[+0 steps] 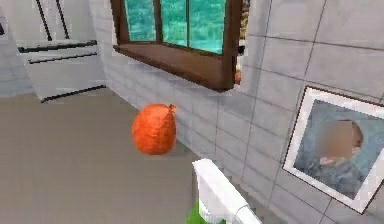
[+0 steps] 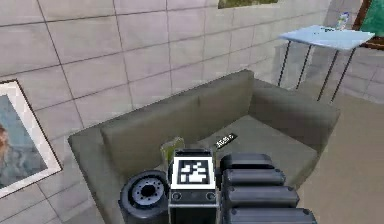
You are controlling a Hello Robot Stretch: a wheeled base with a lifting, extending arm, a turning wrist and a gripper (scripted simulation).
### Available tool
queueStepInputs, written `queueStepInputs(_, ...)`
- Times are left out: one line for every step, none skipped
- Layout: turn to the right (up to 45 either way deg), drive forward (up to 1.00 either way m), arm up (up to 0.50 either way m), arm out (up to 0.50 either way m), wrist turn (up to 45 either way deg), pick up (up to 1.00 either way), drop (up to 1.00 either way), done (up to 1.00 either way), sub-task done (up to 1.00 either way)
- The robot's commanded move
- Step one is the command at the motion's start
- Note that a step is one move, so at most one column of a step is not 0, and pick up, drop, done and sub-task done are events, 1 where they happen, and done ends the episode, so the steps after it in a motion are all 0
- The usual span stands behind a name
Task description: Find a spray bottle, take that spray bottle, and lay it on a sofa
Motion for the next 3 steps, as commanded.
queueStepInputs(0.0, 0.15, 0.00, 0.00, 0.0, 0.00, 0.00, 0.00, 0.00)
queueStepInputs(45.0, 0.00, 0.00, 0.00, 0.0, 0.00, 0.00, 0.00, 0.00)
queueStepInputs(0.0, 0.50, 0.00, 0.00, 0.0, 0.00, 0.00, 0.00, 0.00)
